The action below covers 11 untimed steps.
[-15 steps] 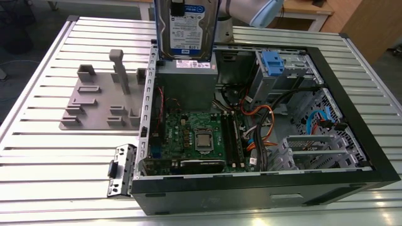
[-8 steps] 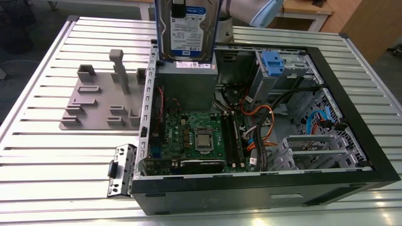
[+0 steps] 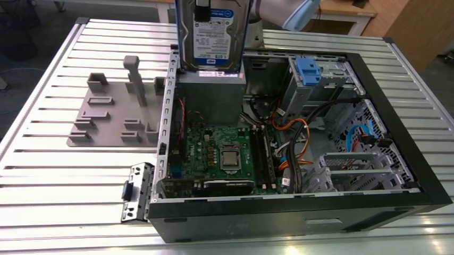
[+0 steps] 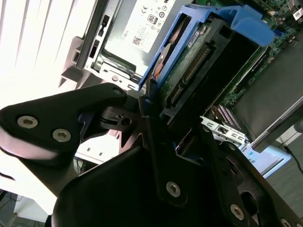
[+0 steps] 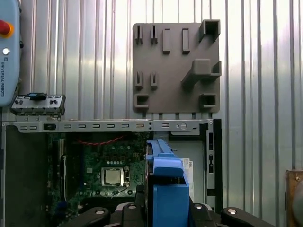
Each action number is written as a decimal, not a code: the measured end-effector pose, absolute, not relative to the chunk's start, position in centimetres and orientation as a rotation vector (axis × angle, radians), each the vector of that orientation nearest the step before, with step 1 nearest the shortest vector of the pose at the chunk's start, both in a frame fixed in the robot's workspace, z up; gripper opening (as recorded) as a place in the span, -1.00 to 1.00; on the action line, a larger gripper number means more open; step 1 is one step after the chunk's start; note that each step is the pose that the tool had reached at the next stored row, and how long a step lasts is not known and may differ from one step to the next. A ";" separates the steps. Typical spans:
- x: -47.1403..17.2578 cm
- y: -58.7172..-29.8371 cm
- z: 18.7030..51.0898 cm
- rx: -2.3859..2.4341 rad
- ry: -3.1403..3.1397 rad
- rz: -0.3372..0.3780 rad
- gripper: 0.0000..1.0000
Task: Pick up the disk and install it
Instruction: 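Pick up the disk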
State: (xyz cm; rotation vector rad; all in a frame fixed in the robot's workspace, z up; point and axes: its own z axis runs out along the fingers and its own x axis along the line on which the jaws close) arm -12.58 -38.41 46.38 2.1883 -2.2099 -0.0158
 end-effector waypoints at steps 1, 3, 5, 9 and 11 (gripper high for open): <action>-12.6 -38.5 46.4 2.188 -2.210 -0.015 -0.27; -12.5 -38.5 46.4 2.188 -2.209 -0.015 -0.27; -12.5 -38.6 46.4 2.188 -2.209 -0.014 -0.27; -12.4 -38.8 46.4 2.187 -2.209 -0.013 -0.27; -12.4 -38.9 46.3 2.187 -2.208 -0.012 -0.27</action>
